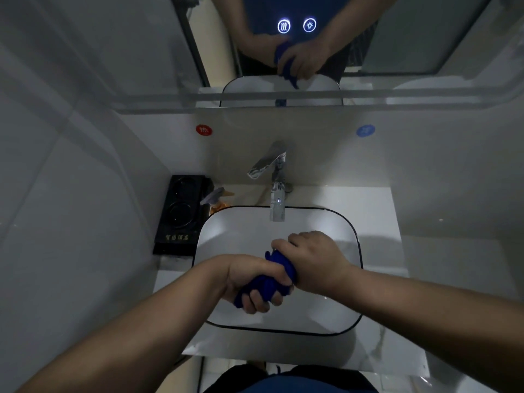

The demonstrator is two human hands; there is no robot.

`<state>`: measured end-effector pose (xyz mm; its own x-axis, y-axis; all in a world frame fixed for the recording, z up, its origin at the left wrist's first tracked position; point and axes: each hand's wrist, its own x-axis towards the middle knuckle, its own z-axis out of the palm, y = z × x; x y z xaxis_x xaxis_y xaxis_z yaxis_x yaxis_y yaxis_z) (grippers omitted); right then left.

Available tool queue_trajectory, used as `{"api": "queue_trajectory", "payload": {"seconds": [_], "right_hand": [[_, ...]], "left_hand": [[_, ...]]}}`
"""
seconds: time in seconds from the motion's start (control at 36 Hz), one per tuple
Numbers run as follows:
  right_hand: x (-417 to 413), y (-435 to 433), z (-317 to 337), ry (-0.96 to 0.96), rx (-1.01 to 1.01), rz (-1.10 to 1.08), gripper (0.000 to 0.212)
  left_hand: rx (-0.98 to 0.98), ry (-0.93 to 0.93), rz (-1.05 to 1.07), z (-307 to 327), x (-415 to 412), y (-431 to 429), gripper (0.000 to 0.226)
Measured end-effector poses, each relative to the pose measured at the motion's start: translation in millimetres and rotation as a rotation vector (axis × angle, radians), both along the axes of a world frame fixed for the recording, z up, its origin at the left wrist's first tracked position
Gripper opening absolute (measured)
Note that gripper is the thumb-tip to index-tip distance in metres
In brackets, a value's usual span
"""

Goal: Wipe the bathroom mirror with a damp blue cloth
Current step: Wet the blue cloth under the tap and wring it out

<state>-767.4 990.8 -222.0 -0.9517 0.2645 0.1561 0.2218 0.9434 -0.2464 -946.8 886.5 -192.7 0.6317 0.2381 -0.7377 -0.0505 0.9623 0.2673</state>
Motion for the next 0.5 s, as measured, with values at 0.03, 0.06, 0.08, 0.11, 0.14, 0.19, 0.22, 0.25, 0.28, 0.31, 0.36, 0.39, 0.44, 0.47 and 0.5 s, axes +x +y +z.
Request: {"api": "queue_trajectory", "payload": {"seconds": [0.03, 0.06, 0.08, 0.11, 0.14, 0.19, 0.22, 0.25, 0.28, 0.31, 0.36, 0.39, 0.44, 0.47, 0.5], "right_hand": [[-2, 1, 3, -0.035, 0.002, 0.034, 0.033], [-3, 3, 6, -0.060, -0.001, 0.068, 0.030], [-5, 5, 9, -0.074, -0.009, 0.100, 0.025], [-7, 7, 11, -0.079, -0.021, 0.127, 0.022], [-9, 10, 13, -0.086, -0.041, 0.148, 0.020], [-14, 15, 18, -0.140, -0.083, 0.190, 0.025], [-17, 17, 20, -0.178, -0.095, 0.212, 0.030], [-18, 18, 22, -0.222, -0.118, 0.228, 0.036], [-18, 19, 24, -0.275, -0.161, 0.240, 0.040], [-18, 18, 26, -0.332, -0.214, 0.249, 0.042], [-17, 17, 26, -0.410, -0.288, 0.248, 0.044], [-17, 17, 25, -0.421, -0.304, 0.244, 0.045], [-17, 19, 22, -0.421, -0.324, 0.224, 0.045], [-17, 20, 21, -0.413, -0.315, 0.211, 0.045], [-18, 22, 19, -0.408, -0.291, 0.200, 0.045]], "left_hand": [[0.020, 0.029, -0.017, 1, 0, 0, 0.021], [0.042, 0.065, -0.035, 2, 0, 0, 0.025], [0.058, 0.100, -0.043, 4, 0, -1, 0.028], [0.069, 0.134, -0.041, 5, 1, -1, 0.032], [0.082, 0.164, -0.033, 6, 1, -1, 0.035], [0.111, 0.221, -0.027, 7, 1, -2, 0.038], [0.125, 0.249, -0.029, 7, 1, -2, 0.038], [0.143, 0.277, -0.038, 6, 1, -2, 0.038], [0.166, 0.308, -0.060, 5, 1, -2, 0.038], [0.191, 0.347, -0.098, 4, 1, -2, 0.040], [0.233, 0.447, -0.186, 1, 3, -1, 0.047], [0.253, 0.504, -0.223, -1, 4, -1, 0.048], [0.290, 0.614, -0.272, -3, 7, 1, 0.044], [0.309, 0.666, -0.287, -5, 9, 3, 0.043], [0.331, 0.715, -0.299, -6, 11, 5, 0.042]]}}
